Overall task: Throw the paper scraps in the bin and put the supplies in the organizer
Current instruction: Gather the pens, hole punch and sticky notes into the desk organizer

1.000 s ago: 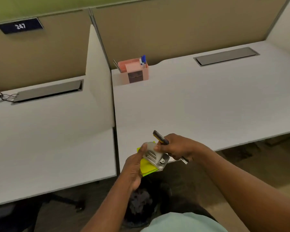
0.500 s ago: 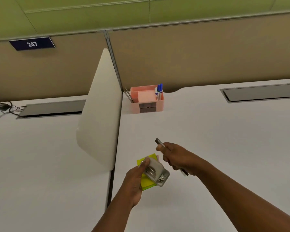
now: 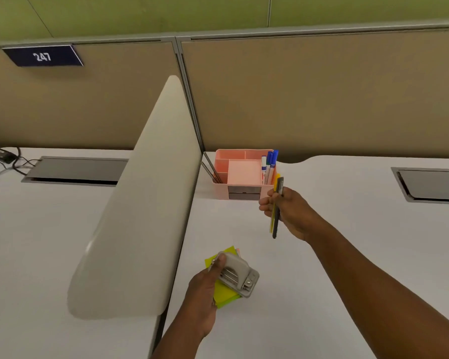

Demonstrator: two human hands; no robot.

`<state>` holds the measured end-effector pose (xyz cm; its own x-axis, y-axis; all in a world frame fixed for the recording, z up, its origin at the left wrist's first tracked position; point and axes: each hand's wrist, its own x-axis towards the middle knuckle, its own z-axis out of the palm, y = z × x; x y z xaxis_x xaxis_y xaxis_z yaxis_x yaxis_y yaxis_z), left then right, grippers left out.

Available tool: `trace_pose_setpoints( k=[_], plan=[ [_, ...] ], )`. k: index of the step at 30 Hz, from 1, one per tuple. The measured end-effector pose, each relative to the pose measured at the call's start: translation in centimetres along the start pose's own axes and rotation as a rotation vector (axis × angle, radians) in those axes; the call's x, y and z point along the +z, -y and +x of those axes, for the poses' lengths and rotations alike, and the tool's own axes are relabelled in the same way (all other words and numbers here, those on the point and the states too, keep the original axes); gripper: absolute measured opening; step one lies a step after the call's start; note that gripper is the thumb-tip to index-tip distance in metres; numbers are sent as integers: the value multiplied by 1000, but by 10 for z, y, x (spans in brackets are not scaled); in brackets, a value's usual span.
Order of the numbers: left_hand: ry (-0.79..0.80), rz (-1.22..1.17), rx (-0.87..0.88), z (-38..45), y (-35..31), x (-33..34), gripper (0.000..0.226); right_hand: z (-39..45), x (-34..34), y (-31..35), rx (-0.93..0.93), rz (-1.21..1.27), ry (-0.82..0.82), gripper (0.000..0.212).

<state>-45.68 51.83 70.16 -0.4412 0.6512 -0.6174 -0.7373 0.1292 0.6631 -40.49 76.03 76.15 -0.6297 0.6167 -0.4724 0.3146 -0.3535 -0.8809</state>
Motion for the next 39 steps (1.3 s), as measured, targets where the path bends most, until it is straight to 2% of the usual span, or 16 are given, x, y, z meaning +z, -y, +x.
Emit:
trace_pose_setpoints(
  k=[5, 11, 15, 19, 22, 24, 26, 28, 30, 31, 33, 35, 37, 39],
  plan=[
    [-32, -42, 7, 32, -14, 10, 41, 76, 25, 35, -174, -13, -47, 18],
    [-60, -37, 26, 54, -22, 17, 45, 147, 57, 72, -319, -198, -119, 15],
    [-73, -23, 5, 58, -19, 15, 51, 177, 81, 75, -379, -259, -41, 9],
    [-54, -49, -11, 61, -13, 11, 67, 198, 102, 64, -354, -395, 55, 6],
    [-91, -31, -20, 62, -11, 6, 76, 213, 110, 52, -352, -595, 77, 15],
    [-111, -29, -21, 62, -11, 3, 73, 217, 113, 47, -365, -677, 66, 18],
    [-107, -21, -18, 59, -12, 0, 61, 220, 113, 46, -374, -729, 63, 20],
    [-103, 2, -9, 58, -15, -2, 49, 219, 108, 48, -385, -810, 56, 39],
    [-112, 11, 1, 58, -19, -3, 46, 211, 99, 49, -408, -837, 17, 60],
    [-114, 10, 9, 59, -22, -2, 46, 203, 94, 48, -430, -817, -24, 64],
    [-112, -2, 30, 61, -27, -1, 47, 180, 83, 43, -482, -752, -141, 54],
    [-120, -22, 50, 64, -31, 1, 49, 148, 70, 31, -494, -700, -183, 28],
    [-133, -35, 71, 66, -35, 5, 48, 109, 57, 15, -456, -705, -51, 15],
    [-181, -32, 95, 68, -39, 10, 48, 70, 50, -2, -450, -799, 151, 25]
  ],
)
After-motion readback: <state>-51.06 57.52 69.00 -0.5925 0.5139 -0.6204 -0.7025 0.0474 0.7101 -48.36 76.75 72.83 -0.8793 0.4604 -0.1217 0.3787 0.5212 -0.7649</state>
